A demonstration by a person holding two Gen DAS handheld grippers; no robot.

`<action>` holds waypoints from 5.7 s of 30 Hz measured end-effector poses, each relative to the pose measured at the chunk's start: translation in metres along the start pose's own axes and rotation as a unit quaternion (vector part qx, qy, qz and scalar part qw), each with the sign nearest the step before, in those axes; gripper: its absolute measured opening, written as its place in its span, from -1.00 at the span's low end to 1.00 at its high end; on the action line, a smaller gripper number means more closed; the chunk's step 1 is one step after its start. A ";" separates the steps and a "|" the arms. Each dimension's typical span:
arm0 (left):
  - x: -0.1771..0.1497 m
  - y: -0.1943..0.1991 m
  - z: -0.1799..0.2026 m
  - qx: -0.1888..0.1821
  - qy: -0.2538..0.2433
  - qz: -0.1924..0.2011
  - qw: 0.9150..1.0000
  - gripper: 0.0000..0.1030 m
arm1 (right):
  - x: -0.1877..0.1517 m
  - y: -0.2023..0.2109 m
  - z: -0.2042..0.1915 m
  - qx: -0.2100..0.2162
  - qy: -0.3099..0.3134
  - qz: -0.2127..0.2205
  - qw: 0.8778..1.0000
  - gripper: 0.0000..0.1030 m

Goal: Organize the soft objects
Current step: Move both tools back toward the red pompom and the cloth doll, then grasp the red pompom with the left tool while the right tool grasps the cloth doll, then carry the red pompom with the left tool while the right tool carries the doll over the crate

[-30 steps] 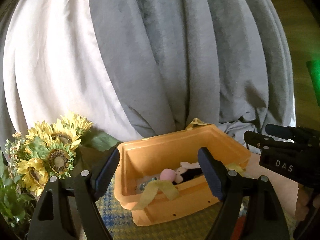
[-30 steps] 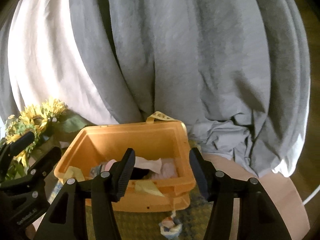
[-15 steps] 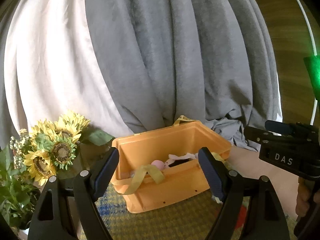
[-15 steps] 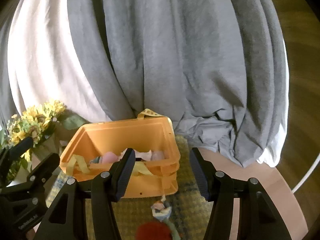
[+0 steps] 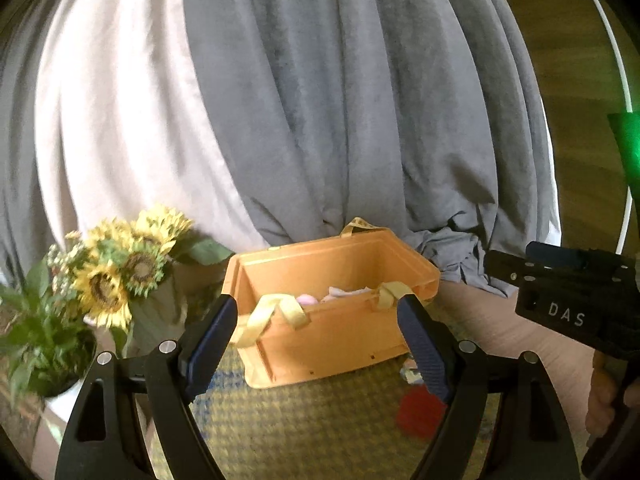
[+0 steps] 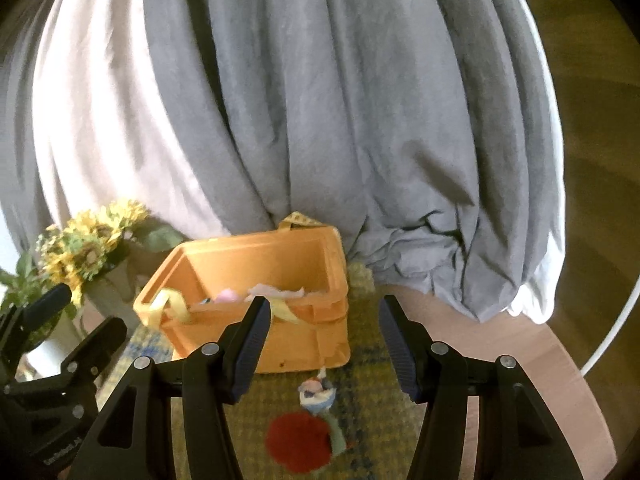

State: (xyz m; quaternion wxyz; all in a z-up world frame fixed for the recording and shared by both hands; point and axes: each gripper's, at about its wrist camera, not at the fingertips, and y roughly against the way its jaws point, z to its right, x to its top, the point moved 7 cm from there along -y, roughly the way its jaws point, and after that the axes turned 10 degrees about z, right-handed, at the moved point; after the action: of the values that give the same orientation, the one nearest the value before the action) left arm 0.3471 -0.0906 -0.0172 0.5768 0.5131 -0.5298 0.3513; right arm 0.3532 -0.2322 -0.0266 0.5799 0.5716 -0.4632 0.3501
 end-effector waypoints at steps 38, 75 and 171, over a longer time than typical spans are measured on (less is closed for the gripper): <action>-0.096 0.002 0.091 0.123 0.086 -0.102 0.983 0.65 | -0.066 -0.055 0.030 0.243 0.101 -0.075 0.962 0.11; -0.169 -0.082 0.112 0.040 0.096 -0.189 0.977 0.18 | -0.163 -0.147 0.001 0.306 0.147 -0.217 0.915 0.10; 0.003 0.040 -0.024 -0.021 0.060 0.038 0.997 -0.33 | -0.015 0.031 -0.058 0.115 0.033 0.027 0.993 -0.17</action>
State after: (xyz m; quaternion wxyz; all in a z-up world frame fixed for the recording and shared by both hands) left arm 0.3158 -0.0585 -0.0037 0.6045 0.4583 -0.5210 0.3913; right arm 0.3272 -0.1704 -0.0251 0.5159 0.6099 -0.4158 0.4346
